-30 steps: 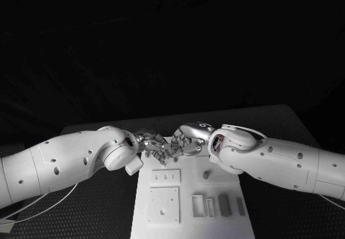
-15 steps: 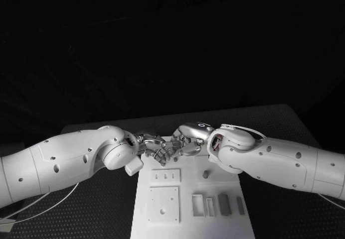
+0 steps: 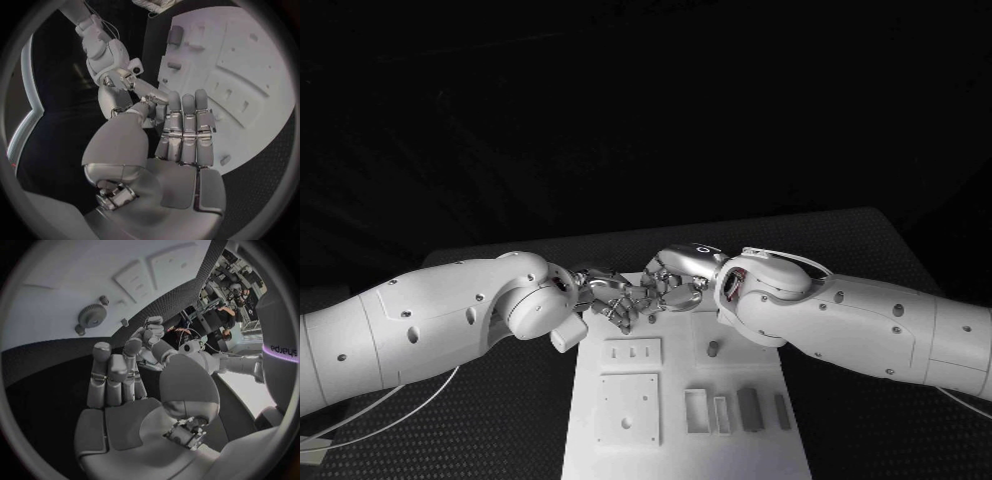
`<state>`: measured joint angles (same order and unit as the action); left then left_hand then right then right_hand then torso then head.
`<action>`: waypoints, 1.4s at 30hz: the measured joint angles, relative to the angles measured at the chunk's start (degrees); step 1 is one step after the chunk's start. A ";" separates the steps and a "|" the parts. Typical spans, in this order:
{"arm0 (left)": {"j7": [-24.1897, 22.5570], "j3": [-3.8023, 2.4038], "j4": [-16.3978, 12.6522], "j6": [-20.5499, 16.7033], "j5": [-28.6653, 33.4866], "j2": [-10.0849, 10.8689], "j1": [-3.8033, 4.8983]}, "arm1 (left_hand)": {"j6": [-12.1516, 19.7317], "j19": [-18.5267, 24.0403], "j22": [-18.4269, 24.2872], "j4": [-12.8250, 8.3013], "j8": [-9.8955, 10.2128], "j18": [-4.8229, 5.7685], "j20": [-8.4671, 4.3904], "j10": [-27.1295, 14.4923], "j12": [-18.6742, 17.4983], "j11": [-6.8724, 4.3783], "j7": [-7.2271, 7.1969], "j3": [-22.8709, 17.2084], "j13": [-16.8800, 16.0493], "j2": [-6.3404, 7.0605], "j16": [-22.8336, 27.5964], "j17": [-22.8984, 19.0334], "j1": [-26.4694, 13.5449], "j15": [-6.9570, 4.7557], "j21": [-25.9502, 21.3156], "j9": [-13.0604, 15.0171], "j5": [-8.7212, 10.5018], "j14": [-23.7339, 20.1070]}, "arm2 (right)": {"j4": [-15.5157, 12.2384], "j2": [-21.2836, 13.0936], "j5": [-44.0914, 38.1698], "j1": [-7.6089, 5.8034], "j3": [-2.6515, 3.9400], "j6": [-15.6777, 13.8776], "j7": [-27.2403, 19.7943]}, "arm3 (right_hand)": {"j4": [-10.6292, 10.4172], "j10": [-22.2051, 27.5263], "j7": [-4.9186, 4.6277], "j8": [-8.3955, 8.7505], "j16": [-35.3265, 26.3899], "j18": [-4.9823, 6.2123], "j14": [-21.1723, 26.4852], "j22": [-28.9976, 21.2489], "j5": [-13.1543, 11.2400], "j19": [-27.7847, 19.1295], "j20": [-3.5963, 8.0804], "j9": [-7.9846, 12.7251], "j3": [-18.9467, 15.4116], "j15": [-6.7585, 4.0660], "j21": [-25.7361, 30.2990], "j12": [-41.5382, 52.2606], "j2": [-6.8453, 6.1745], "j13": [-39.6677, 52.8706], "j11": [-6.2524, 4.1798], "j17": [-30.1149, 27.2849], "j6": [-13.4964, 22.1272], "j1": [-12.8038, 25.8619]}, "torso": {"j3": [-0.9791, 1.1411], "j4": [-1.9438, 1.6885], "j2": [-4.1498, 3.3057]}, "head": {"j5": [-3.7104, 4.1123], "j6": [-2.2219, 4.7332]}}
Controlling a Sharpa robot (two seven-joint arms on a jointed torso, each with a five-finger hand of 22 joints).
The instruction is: Assemble the parts on the task board
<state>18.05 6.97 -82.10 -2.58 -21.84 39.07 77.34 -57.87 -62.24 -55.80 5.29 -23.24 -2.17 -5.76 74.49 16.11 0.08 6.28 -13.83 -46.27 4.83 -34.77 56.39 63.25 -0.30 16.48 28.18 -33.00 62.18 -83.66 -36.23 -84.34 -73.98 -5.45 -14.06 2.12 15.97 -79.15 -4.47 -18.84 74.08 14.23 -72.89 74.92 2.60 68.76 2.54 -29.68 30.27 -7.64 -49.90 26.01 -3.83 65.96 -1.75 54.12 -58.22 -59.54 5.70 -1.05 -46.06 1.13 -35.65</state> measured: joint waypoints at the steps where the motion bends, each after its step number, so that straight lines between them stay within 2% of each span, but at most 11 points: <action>1: 0.01 0.01 0.01 -0.06 0.17 0.00 0.00 | 0.00 0.10 -0.53 -2.47 -0.41 0.01 -0.10 -0.29 0.85 -0.01 0.00 -1.81 -0.09 -0.34 -0.50 -0.03 -2.24 -0.04 0.00 0.00 0.00 -0.04 | 0.00 0.01 0.00 0.00 0.01 0.00 -0.02 | 0.00 0.00 0.00 0.05 0.00 0.00 0.00 0.00 0.00 0.00 0.00 0.00 0.00 0.00 0.00 0.00 0.07 0.00 0.00 0.00 0.00 -0.07 | 0.00 0.00 0.01 | 0.00 -0.01; 3: 0.03 0.04 0.05 -0.20 0.57 0.00 -0.02 | 0.02 0.10 -1.53 -8.50 -1.10 0.01 -0.10 -0.60 2.29 0.26 -0.03 -5.94 0.09 -1.16 -1.23 -0.48 -8.38 -0.04 0.00 -0.08 0.00 -0.04 | 0.00 0.03 0.01 -0.01 0.03 0.01 -0.06 | 0.00 0.00 0.00 0.06 0.00 0.00 -0.03 0.00 0.00 0.00 0.00 -0.01 0.00 0.03 0.00 0.00 0.07 0.00 0.00 0.00 0.01 -0.07 | 0.00 0.00 0.00 | -0.01 -0.01; 4: 0.03 0.05 0.07 -0.25 0.77 0.00 -0.03 | 0.04 -0.12 -2.60 -15.27 -1.76 0.05 -0.32 -0.73 3.68 0.38 -0.05 -10.99 0.85 -2.24 -2.03 -1.24 -15.22 -0.04 0.00 -0.57 0.14 -0.04 | 0.00 0.04 0.01 -0.01 0.03 0.01 -0.09 | 0.00 0.00 0.00 0.07 0.00 0.00 -0.07 0.00 0.00 0.00 0.00 -0.02 0.00 0.07 0.00 0.00 0.13 0.00 0.00 0.00 0.01 -0.13 | 0.00 0.00 0.01 | -0.02 -0.01; 5: 0.03 0.05 0.09 -0.32 1.00 0.01 -0.04 | 0.10 -0.26 -3.12 -18.20 -2.08 0.07 -0.46 -0.91 4.27 0.55 -0.10 -13.43 1.30 -2.76 -2.33 -1.64 -18.70 -0.04 0.00 -0.87 0.46 -0.04 | 0.01 0.05 0.02 -0.01 0.04 0.02 -0.12 | 0.00 0.00 -0.01 0.10 0.00 0.01 -0.07 0.00 0.00 0.00 -0.01 -0.02 0.00 0.07 0.00 0.00 0.13 0.00 0.00 0.00 0.01 -0.13 | 0.00 0.00 0.01 | -0.02 -0.01; 7: 0.04 0.06 0.09 -0.41 1.35 0.02 -0.05 | 0.11 -0.31 -3.51 -19.97 -2.23 0.11 -0.51 -1.09 4.58 0.72 -0.11 -15.07 1.70 -3.05 -2.50 -1.99 -21.14 -0.25 0.00 -1.10 0.90 -0.25 | 0.02 0.05 0.03 -0.02 0.05 0.02 -0.15 | 0.00 0.00 -0.01 0.11 0.00 0.01 -0.08 0.00 0.00 -0.01 -0.01 -0.02 0.00 0.08 0.00 0.00 0.13 0.00 0.00 0.00 0.02 -0.13 | 0.00 0.00 0.01 | -0.03 -0.02; 10: 0.06 0.08 0.11 -0.55 1.90 0.03 -0.07 | 0.13 -0.31 -3.90 -20.26 -2.23 0.12 -0.50 -1.09 4.92 0.73 -0.13 -15.36 2.08 -2.44 -2.50 -2.32 -22.83 -0.24 0.00 -1.24 2.34 -0.24 | 0.04 0.05 0.03 -0.01 0.06 0.03 -0.19 | 0.00 0.00 -0.02 0.15 0.00 0.01 -0.08 0.00 0.00 -0.01 -0.01 -0.05 0.00 0.08 0.00 0.00 0.13 0.00 0.00 0.00 0.02 -0.13 | 0.00 0.03 0.01 | -0.03 -0.02; 14: 0.16 0.10 0.15 -0.57 2.39 0.04 -0.08 | 0.20 -0.31 -4.32 -19.79 -2.56 0.18 -0.50 -1.24 5.26 0.88 -0.20 -15.56 2.55 -1.66 -2.94 -2.69 -24.35 -0.24 0.00 -1.42 5.24 -0.25 | 0.05 0.05 0.04 0.02 0.07 0.03 -0.26 | 0.00 0.00 -0.03 -0.07 0.00 0.01 -0.08 0.00 0.00 -0.09 -0.09 -0.05 0.00 0.08 0.00 0.00 0.13 -0.01 0.00 0.00 0.04 -0.13 | 0.00 0.02 0.01 | -0.01 -0.02; 16: 0.23 0.10 0.18 -0.56 2.57 0.04 -0.08 | 0.21 -0.31 -4.39 -19.79 -2.56 0.41 -0.50 -1.30 5.26 0.93 -0.21 -15.55 2.61 -1.48 -2.94 -2.73 -24.53 -0.24 0.00 -1.43 5.75 -0.25 | 0.05 0.05 0.04 0.03 0.07 0.04 -0.29 | 0.00 0.00 -0.03 -0.07 0.00 0.01 -0.08 0.00 0.00 -0.09 -0.09 -0.06 0.00 0.08 0.00 0.00 0.13 -0.01 0.00 0.00 0.04 -0.13 | 0.00 0.00 0.01 | 0.01 -0.02; 24: 0.44 0.10 0.34 -0.40 2.90 -0.02 -0.08 | 0.22 -0.31 -4.73 -20.32 -2.88 0.43 -0.50 -1.31 5.58 0.93 -0.21 -16.08 2.81 -1.62 -2.95 -2.89 -24.40 -0.24 0.00 -1.50 5.76 -0.24 | 0.06 0.06 0.05 0.07 0.06 0.05 -0.37 | 0.00 0.00 -0.10 -0.07 0.00 0.01 -0.08 0.00 0.00 -0.09 -0.10 -0.07 0.00 0.09 0.00 0.00 0.13 -0.01 0.00 0.00 0.12 -0.13 | 0.00 0.00 0.01 | 0.01 -0.17; 33: 0.55 0.11 0.45 -0.41 2.91 -0.08 -0.08 | 0.28 -0.31 -5.44 -21.59 -3.23 0.45 -0.50 -1.30 6.29 0.93 -0.28 -17.35 3.22 -4.50 -3.61 -3.18 -21.51 -0.24 -0.01 -1.68 5.09 -0.25 | 0.03 0.01 0.05 0.12 0.06 0.06 -0.44 | 0.00 0.00 0.05 -0.05 0.00 0.01 -0.09 0.00 0.00 -0.10 -0.10 -0.05 0.00 0.10 0.00 0.00 0.13 -0.01 0.00 0.00 -0.03 -0.13 | 0.00 0.03 0.01 | -0.01 -0.24; 42: 0.57 0.13 0.49 -0.41 2.97 -0.10 -0.09 | 0.32 -0.31 -5.60 -21.59 -3.46 0.46 -0.49 -1.31 6.52 0.93 -0.32 -17.35 3.28 -4.91 -3.61 -3.24 -21.10 -0.24 -0.25 -1.77 5.10 -0.25 | 0.03 0.00 0.05 0.15 0.07 0.10 -0.49 | 0.00 0.00 0.05 0.00 0.00 0.00 -0.10 0.00 0.00 -0.10 -0.10 -0.09 0.00 0.11 0.00 0.00 0.13 -0.01 0.00 0.00 -0.03 -0.13 | -0.01 0.03 0.01 | 0.03 -0.26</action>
<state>18.62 7.09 -81.62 -2.99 -18.87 38.97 77.25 -57.55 -62.56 -61.39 -16.29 -26.71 -1.71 -6.25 73.19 22.63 1.01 5.97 -31.18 -42.99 -0.08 -38.37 53.14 42.14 -0.53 16.23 26.41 -27.90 61.93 -83.62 -36.23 -84.29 -73.82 -5.38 -13.96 1.64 15.97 -79.15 -4.42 -18.84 74.08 14.23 -72.99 74.92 2.60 68.66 2.44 -29.77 30.27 -7.53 -49.90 26.01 -3.70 65.94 -1.75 54.12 -58.25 -59.66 5.69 -1.02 -46.05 1.16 -35.91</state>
